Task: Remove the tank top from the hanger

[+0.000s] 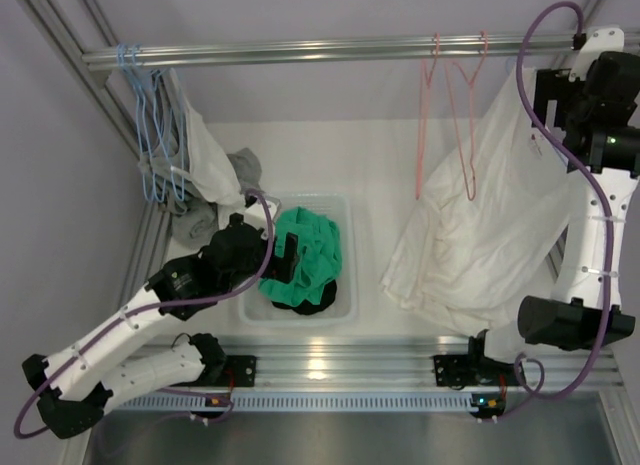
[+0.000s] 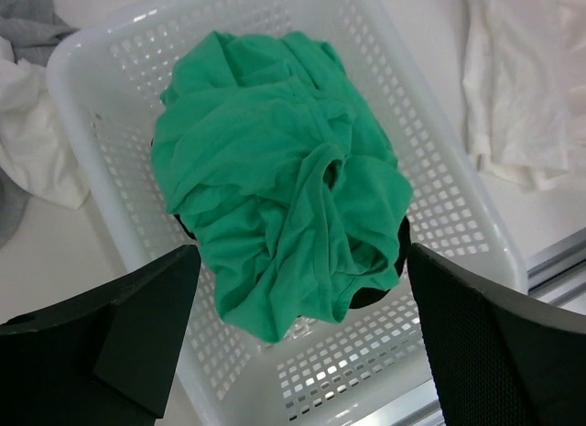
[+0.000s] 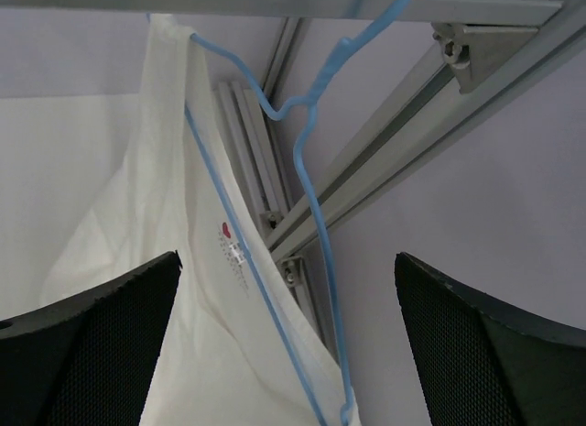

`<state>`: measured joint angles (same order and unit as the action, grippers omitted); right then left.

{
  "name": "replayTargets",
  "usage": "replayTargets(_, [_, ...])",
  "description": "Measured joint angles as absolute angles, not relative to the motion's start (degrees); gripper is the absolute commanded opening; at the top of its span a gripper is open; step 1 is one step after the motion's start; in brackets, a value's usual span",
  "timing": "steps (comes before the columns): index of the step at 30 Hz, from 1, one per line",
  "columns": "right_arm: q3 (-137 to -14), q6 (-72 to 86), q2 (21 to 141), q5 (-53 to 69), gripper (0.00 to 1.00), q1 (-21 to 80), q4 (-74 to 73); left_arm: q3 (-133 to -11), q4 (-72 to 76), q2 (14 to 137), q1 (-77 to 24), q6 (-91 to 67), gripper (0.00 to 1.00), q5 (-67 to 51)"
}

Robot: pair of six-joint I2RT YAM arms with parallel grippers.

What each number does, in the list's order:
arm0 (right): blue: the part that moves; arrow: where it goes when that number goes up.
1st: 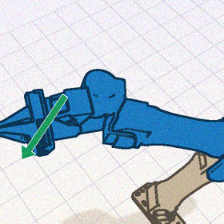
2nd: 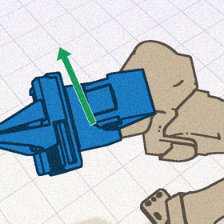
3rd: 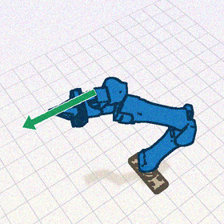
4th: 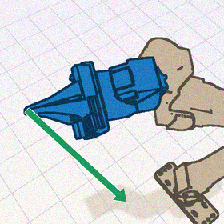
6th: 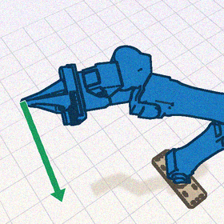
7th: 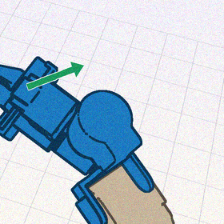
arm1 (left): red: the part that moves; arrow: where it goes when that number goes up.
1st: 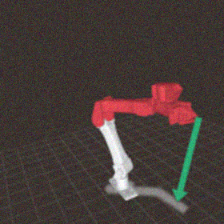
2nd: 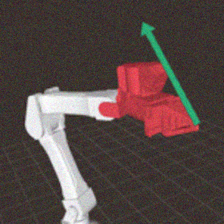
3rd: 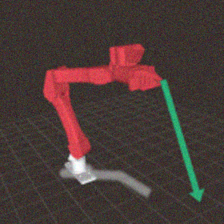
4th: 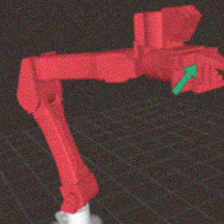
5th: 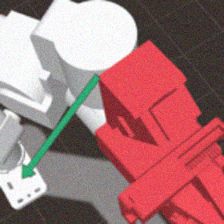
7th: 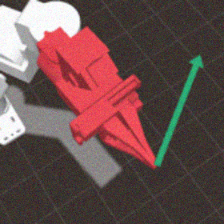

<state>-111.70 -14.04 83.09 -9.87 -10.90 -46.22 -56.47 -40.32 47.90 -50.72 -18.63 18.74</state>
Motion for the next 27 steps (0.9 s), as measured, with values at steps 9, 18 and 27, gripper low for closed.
replayTargets(9, [-112.31, -19.51, 86.48, -8.64, 0.78, -14.41, -45.17, -52.69, -40.23, 46.22, -50.70, -17.76, 0.99, 17.82])
replayTargets(18, [-107.13, -18.74, 86.91, 2.55, 0.34, -17.72, -44.16, -52.23, -39.03, 45.39, -50.72, -17.26, 0.99, 16.71])
replayTargets(27, [-106.87, -15.79, 86.78, 10.92, 0.34, -19.90, -42.37, -51.48, -38.96, 45.39, -50.72, -16.75, 0.99, 16.36])
